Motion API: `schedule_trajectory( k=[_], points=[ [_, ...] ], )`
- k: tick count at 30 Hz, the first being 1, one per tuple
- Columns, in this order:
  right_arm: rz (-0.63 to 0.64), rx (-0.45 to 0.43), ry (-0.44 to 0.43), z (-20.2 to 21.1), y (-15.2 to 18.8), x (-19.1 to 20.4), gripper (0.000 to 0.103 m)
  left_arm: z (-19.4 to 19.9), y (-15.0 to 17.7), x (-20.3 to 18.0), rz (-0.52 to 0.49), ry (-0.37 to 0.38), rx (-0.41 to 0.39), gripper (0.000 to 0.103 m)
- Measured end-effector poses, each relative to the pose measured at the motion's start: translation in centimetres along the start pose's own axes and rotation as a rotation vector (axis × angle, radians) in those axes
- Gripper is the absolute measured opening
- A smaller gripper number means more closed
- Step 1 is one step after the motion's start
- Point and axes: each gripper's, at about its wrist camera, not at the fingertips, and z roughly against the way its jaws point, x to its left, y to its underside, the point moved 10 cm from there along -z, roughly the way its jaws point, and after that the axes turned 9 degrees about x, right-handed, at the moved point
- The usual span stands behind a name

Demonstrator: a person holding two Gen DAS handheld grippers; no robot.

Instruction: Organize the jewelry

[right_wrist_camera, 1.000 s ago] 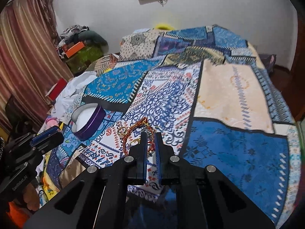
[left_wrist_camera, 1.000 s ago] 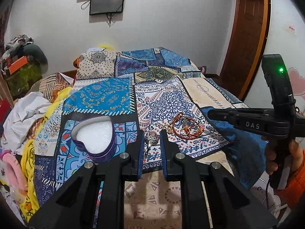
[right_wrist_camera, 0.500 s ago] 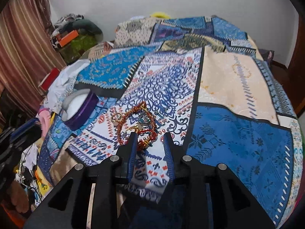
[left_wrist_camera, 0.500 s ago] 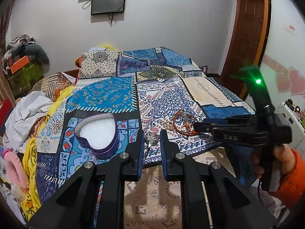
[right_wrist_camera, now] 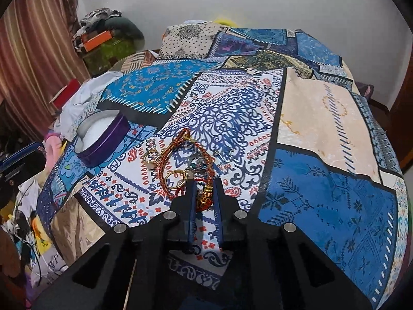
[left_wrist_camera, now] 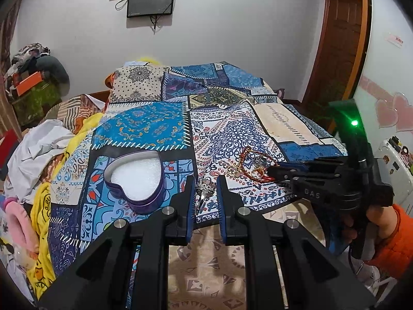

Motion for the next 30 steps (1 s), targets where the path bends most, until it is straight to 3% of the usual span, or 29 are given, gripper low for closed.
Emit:
schedule_trajectory(
  k=[2, 14, 19, 23, 30],
  points=[
    [0.0, -0.015, 0.0, 0.5, -0.1, 0.1, 0.006, 0.0, 0.0, 0.0, -0.001, -0.002, -0.001, 0.015],
    [0.006, -0.136, 0.004, 5.7, -2.0, 0.0, 0.006, 1.3, -1.0, -0.2, -0.005, -0.015, -0.04, 0.015],
    [-0.008, -0.181, -0.054, 7.6, -2.7, 1.0, 0.006, 2.1, -1.2, 0.0, -0.001, -0.023, -0.058, 0.015],
    [0.015, -0.171, -0.099, 7.6, -2.4, 2.9, 0.006, 2.6, -1.0, 0.7, 0.009, -0.034, -0.062, 0.015],
    [0.06, -0.069, -0.123, 4.2, -0.4, 5.6, 0.006, 3.0, 0.0, 2.0, 0.028, -0.055, -0.051, 0.015]
  ],
)
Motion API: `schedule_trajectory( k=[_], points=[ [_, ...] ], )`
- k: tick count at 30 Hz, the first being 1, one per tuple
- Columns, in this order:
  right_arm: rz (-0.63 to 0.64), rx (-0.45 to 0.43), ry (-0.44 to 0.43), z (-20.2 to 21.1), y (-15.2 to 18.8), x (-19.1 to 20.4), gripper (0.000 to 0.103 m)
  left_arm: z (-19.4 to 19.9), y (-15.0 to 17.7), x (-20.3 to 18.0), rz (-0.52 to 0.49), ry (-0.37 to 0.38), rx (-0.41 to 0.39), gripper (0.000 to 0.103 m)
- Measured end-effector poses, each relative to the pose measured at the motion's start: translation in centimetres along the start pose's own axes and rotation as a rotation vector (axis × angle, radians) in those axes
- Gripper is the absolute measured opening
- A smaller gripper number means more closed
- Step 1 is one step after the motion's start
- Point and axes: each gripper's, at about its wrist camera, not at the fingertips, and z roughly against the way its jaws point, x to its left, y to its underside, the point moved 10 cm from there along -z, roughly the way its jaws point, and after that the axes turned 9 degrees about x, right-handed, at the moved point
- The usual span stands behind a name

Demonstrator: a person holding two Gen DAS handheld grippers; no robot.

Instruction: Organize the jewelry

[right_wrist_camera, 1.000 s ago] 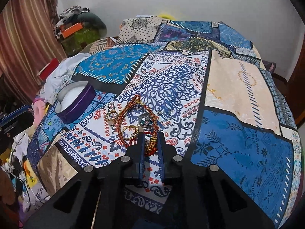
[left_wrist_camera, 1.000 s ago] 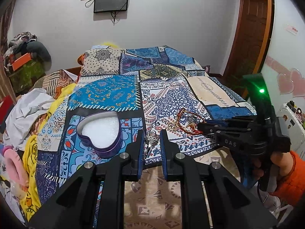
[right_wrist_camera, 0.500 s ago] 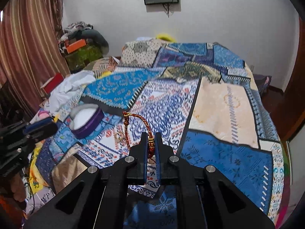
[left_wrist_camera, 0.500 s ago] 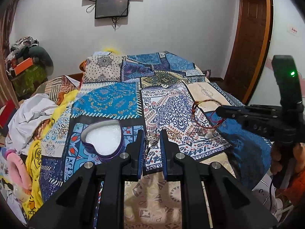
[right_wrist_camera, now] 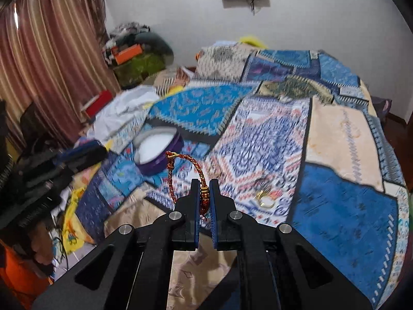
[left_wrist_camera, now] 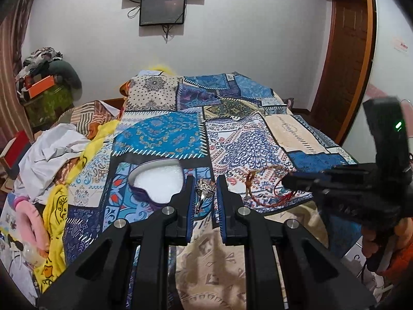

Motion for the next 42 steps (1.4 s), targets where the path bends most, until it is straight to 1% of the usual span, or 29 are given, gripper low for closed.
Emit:
schedule_trajectory(
  k=[2, 5, 6, 8, 13, 18, 21, 23, 26, 29, 31, 34, 37, 39, 42],
  points=[
    [0.005, 0.037, 0.039, -1.0, 0.5, -0.2, 0.008, 0.0, 0.2, 0.3, 0.003, -0.005, 0.004, 0.015],
    [-0.006, 0.079, 0.073, -1.8, 1.0, -0.9, 0.02, -0.1, 0.4, 0.7, 0.008, -0.008, 0.006, 0.015],
    [-0.009, 0.074, 0.083, -1.6, 1.0, -1.2, 0.023, -0.1, 0.5, 0.8, 0.009, -0.008, 0.007, 0.015],
    [-0.012, 0.054, 0.101, -0.9, 0.8, -1.6, 0.025, -0.1, 0.5, 0.9, 0.012, -0.008, 0.007, 0.015],
    [-0.009, 0.024, 0.128, 0.6, 0.8, -2.0, 0.026, -0.4, 0.5, 1.1, 0.012, -0.006, 0.01, 0.015],
    [0.038, 0.026, 0.126, 0.3, -0.4, -1.3, 0.026, -1.0, 0.5, 1.3, 0.016, 0.001, 0.016, 0.015],
    [0.078, 0.056, 0.091, -1.4, -1.3, -0.3, 0.026, -1.4, 0.5, 1.6, 0.018, -0.003, 0.022, 0.015],
    [0.108, 0.098, 0.062, -3.0, -1.8, 0.5, 0.026, -1.6, 0.5, 2.0, 0.022, -0.008, 0.026, 0.015],
    [0.152, 0.143, 0.047, -4.7, -2.4, 1.2, 0.026, -2.0, 0.6, 2.9, 0.035, -0.016, 0.033, 0.015],
    [0.181, 0.168, 0.012, -5.7, -2.8, 1.8, 0.026, -2.6, 0.7, 3.7, 0.051, -0.024, 0.047, 0.015],
    [0.17, 0.163, 0.047, -6.3, -3.4, 0.9, 0.026, -3.0, 0.8, 4.0, 0.058, -0.025, 0.055, 0.015],
    [0.132, 0.17, 0.077, -6.8, -3.6, -0.8, 0.026, -3.7, 0.8, 4.3, 0.059, -0.024, 0.062, 0.015],
    [0.122, 0.208, 0.095, -7.4, -3.0, -2.2, 0.026, -4.4, 0.8, 4.2, 0.057, -0.019, 0.072, 0.015],
    [0.136, 0.222, 0.093, -7.4, -2.5, -2.2, 0.026, -4.9, 0.8, 4.2, 0.058, -0.013, 0.077, 0.015],
    [0.181, 0.217, 0.117, -7.4, -2.4, -1.5, 0.026, -5.6, 0.7, 4.1, 0.058, -0.008, 0.085, 0.015]
  ],
)
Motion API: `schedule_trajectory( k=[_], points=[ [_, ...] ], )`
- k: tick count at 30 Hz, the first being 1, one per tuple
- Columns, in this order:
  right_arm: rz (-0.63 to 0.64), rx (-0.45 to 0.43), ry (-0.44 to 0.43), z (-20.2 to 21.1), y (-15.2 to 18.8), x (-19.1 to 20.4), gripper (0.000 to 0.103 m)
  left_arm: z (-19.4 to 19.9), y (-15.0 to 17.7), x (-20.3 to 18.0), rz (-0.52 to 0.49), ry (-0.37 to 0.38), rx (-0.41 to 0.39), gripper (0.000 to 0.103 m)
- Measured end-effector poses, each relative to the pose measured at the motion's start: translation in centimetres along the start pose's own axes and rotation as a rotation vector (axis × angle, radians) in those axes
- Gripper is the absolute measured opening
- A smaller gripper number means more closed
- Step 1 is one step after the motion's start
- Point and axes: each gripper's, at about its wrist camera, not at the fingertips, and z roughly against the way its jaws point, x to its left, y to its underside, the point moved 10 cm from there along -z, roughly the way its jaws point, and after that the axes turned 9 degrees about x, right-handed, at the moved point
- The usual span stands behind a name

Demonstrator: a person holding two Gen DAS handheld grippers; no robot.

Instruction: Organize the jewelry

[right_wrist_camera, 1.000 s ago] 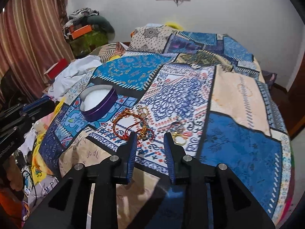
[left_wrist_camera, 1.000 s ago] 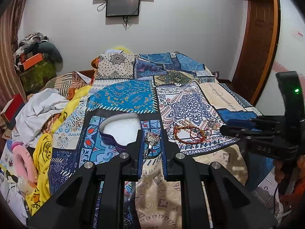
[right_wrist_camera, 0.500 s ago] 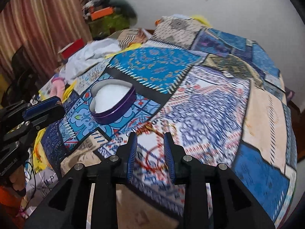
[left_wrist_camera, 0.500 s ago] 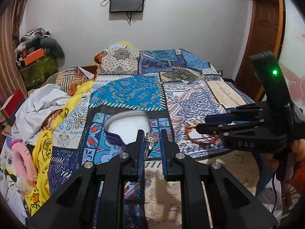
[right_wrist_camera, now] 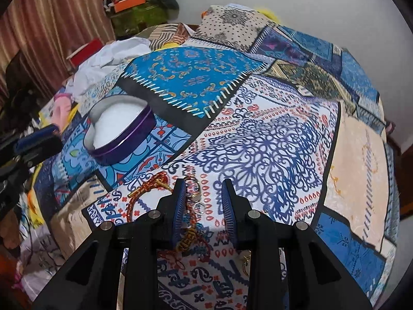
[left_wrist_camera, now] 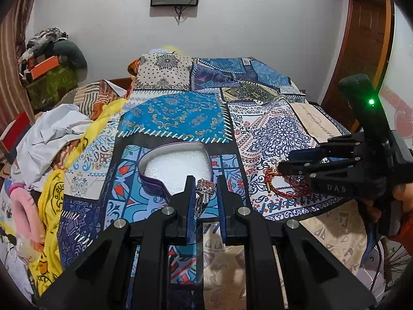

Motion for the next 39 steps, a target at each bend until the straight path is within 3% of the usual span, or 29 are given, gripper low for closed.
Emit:
schedule_trajectory(
  k=[4, 6, 8, 14, 25, 33, 39],
  points=[
    [0.027, -0.005, 0.023, -0.4, -0.1, 0.4, 0.024, -0.5, -0.1, -0.2, -0.003, 0.006, 0.006, 0.015],
    [0.042, -0.008, 0.007, -0.5, -0.2, 0.7, 0.012, -0.6, -0.2, -0.3, -0.006, 0.004, 0.008, 0.015],
    [0.058, -0.009, 0.023, -0.6, -0.1, 1.0, 0.009, -0.6, -0.2, -0.3, -0.006, 0.003, 0.009, 0.015],
    [0.054, -0.028, 0.034, -0.3, -0.3, 0.9, 0.007, -0.3, -0.4, 0.0, -0.001, -0.004, -0.001, 0.015],
    [0.024, -0.157, 0.027, 4.5, -2.4, 1.8, 0.007, 1.2, -1.3, 1.7, 0.005, -0.017, -0.039, 0.015],
    [0.032, -0.21, -0.054, 5.3, -5.6, 5.0, 0.007, 0.7, -2.1, 3.3, -0.002, -0.011, -0.031, 0.015],
    [0.049, -0.182, -0.118, 3.2, -7.3, 7.9, 0.007, -1.3, -1.8, 4.2, 0.007, 0.031, 0.022, 0.015]
  ],
)
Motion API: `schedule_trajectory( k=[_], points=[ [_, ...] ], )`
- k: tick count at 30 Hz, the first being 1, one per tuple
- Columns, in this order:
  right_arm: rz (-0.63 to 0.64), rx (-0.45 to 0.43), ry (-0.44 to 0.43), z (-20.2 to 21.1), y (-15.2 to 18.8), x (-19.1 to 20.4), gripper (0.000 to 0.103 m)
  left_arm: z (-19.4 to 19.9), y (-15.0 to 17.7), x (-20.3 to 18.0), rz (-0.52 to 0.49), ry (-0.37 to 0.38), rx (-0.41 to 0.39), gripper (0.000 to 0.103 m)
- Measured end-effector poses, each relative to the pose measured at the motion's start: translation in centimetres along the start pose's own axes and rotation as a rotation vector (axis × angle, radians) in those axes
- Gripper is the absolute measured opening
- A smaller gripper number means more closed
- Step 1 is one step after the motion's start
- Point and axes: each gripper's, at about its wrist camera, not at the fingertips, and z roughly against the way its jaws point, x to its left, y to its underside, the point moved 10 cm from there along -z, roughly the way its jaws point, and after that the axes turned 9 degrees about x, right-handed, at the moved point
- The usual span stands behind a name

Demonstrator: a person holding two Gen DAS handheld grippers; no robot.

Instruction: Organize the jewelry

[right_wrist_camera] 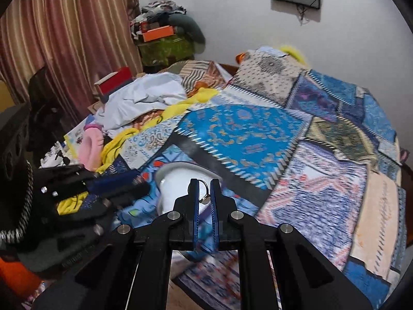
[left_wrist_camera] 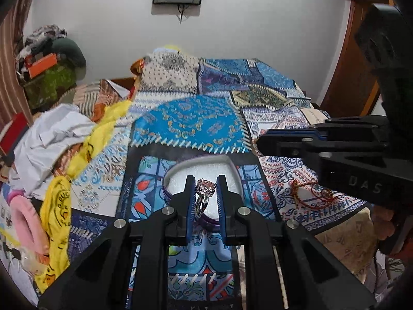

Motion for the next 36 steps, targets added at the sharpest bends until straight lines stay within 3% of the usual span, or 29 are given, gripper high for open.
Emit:
schedule_trajectory(
  k=[12, 23, 28, 30, 34, 36],
  points=[
    [-0.049, 0.143, -0.086, -5.6, -0.2, 0.0, 0.008, -3.8, 0.6, 0.3, 0.011, 0.077, 0.077, 0.015],
    [-0.097, 0.176, -0.12, -5.7, -0.5, -0.5, 0.012, -2.2, -0.3, 0.3, 0.005, 0.082, 0.035, 0.015],
    [-0.091, 0.137, -0.103, -3.6, -0.8, -0.6, 0.013, 0.1, -1.3, 0.5, 0.004, 0.047, -0.005, 0.02],
    [-0.082, 0.111, -0.08, -2.3, -0.8, -1.0, 0.014, 1.2, -1.9, 0.7, 0.0, 0.015, -0.03, 0.03],
    [-0.078, 0.044, -0.007, 1.3, -0.3, -2.6, 0.016, 3.4, -2.9, 0.7, -0.004, -0.016, -0.075, 0.039],
    [-0.076, 0.013, 0.043, 3.0, 0.3, -3.7, 0.027, 4.3, -3.2, 0.5, -0.005, -0.03, -0.089, 0.041]
  ],
)
